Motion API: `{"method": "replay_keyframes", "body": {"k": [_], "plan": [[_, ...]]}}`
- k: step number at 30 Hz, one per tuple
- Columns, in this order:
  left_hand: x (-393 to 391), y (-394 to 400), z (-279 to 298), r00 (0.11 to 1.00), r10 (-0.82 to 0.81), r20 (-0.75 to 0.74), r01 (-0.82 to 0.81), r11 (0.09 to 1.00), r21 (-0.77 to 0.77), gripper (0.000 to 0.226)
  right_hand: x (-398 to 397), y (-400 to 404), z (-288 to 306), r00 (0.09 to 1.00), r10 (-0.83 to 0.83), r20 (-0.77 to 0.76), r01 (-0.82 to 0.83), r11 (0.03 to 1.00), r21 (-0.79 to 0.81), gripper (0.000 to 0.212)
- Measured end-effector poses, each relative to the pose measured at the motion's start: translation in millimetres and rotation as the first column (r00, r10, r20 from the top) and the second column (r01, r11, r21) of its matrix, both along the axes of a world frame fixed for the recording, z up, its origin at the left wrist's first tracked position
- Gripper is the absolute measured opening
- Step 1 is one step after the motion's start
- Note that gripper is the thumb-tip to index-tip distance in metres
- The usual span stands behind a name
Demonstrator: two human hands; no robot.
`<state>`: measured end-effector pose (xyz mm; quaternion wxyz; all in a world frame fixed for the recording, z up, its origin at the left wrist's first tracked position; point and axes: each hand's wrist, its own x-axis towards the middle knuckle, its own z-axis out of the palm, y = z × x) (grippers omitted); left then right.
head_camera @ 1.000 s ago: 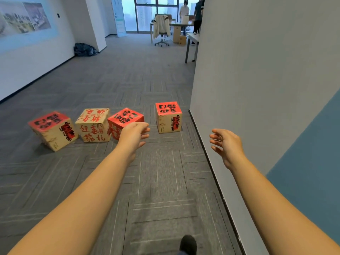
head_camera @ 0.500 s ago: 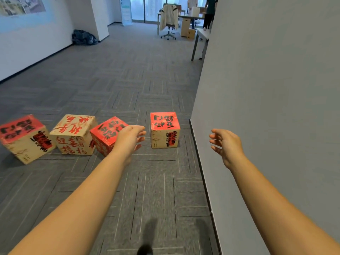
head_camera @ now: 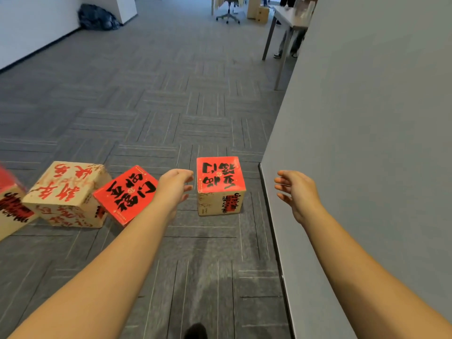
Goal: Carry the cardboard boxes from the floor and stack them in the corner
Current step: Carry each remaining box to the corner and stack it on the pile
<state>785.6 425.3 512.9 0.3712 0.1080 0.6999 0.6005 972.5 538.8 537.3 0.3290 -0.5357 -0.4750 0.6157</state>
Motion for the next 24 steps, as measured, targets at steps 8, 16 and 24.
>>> {"method": "replay_keyframes", "body": {"k": [8,16,24], "plan": [[-74,119,-67,0.997,0.041,0.07,-0.033,0.993,-0.111,0.016,-68,136,-59,0.997,0.008,0.075,-0.002,0.996,-0.089,0.02],[-140,266,-174,0.991,0.104,0.087,-0.079,0.966,-0.247,0.018,-135,298,-166,0.989,0.052,0.142,-0.025,0.983,-0.182,0.022],[-175,329,-320,0.993,0.114,0.02,-0.094,0.894,-0.439,0.024,-167,374,-317,0.974,0.115,0.195,-0.058,0.959,-0.278,0.025]]}}
